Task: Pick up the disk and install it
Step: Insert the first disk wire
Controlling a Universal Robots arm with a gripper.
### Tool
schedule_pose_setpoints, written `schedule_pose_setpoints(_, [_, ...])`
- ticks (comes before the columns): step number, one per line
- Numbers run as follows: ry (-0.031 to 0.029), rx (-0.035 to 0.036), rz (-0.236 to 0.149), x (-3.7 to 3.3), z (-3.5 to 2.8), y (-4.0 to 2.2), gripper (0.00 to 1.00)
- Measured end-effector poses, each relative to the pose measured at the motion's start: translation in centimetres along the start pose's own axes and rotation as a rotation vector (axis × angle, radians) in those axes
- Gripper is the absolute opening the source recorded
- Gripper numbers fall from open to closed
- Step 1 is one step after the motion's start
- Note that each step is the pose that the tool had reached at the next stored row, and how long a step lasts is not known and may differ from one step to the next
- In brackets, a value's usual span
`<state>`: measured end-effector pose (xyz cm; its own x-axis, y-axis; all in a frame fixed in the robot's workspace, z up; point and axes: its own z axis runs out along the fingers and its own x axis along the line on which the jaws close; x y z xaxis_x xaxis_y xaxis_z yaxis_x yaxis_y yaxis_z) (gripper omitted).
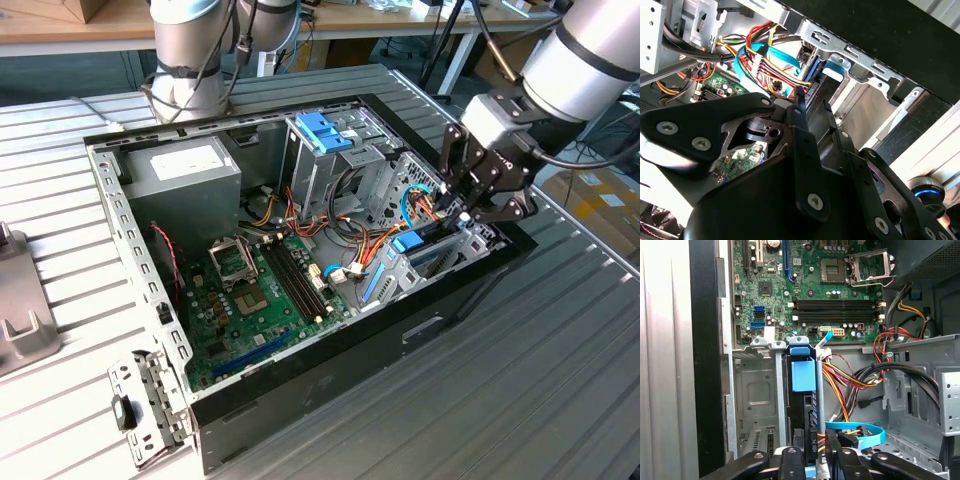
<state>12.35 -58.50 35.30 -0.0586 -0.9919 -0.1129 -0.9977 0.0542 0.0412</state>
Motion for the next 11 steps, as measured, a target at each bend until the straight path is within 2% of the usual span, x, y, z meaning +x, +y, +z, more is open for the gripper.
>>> schedule_pose_setpoints(3, [0.0001,0.0,0.0,-0.05,-0.12,0.01,0.31])
schedule_pose_setpoints(4, [0.0002,-0.0002,0.0,-0.07,-0.1,0.01,0.23])
schedule_pose_setpoints(5, [0.0,-0.0006,0.0,-0.08,-0.03,0.01,0.23])
schedule_pose_setpoints(7, [0.0004,-0.0048,0.0,-0.06,0.26,-0.05,0.11])
schedule_pose_setpoints(11, [0.0008,-0.0121,0.002,0.0,0.78,-0.16,0.11])
